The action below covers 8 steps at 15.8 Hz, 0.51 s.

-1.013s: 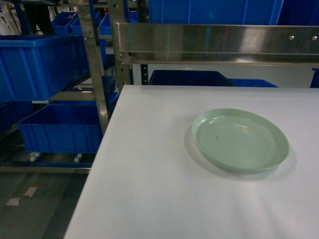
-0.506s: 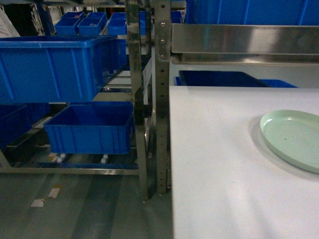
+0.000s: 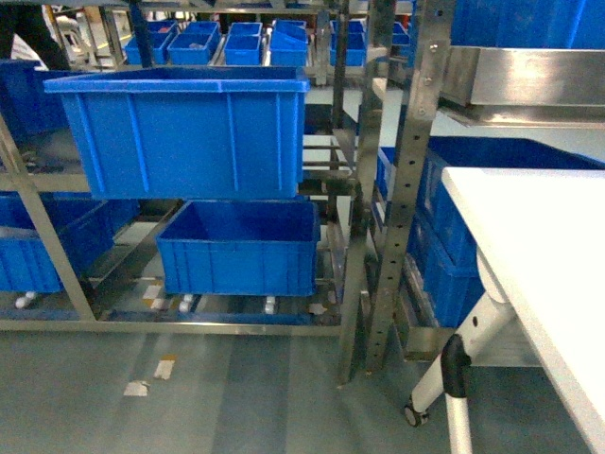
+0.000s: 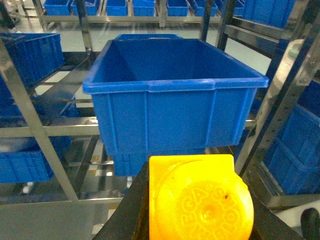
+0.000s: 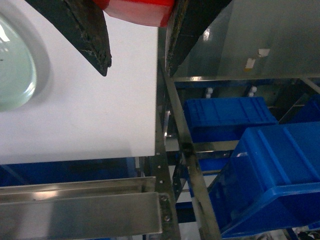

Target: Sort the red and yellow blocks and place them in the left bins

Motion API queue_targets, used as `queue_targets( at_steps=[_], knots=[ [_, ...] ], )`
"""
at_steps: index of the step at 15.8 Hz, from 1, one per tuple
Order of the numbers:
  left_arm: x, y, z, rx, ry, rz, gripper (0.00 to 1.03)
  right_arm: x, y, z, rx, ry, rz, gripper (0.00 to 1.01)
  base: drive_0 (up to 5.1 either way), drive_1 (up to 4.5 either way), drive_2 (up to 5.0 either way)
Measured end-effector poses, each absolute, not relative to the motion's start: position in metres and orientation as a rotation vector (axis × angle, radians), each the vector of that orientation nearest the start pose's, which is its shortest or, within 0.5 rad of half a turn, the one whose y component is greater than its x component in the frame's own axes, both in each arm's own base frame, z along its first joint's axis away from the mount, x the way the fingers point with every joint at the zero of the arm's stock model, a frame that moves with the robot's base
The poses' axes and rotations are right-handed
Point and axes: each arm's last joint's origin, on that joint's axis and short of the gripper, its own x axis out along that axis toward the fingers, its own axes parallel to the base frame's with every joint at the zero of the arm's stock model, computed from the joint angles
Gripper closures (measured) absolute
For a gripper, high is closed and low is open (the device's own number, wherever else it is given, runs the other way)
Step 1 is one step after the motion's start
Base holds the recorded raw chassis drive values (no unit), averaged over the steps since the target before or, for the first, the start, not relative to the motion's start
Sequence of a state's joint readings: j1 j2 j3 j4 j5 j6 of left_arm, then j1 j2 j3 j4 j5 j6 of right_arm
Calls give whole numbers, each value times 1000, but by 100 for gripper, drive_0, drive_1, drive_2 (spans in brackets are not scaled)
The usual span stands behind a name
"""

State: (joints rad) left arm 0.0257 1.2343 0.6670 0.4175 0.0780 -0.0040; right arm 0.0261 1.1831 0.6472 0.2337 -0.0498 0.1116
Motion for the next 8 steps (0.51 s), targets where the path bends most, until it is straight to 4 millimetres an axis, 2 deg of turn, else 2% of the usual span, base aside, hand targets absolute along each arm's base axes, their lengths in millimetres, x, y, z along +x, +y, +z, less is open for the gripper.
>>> queue_targets(
  at_steps=[8],
  knots=[
    [267,5,257,-12,150,-50,76,254,8,246,114,307,61,73,-507,239,239]
  ],
)
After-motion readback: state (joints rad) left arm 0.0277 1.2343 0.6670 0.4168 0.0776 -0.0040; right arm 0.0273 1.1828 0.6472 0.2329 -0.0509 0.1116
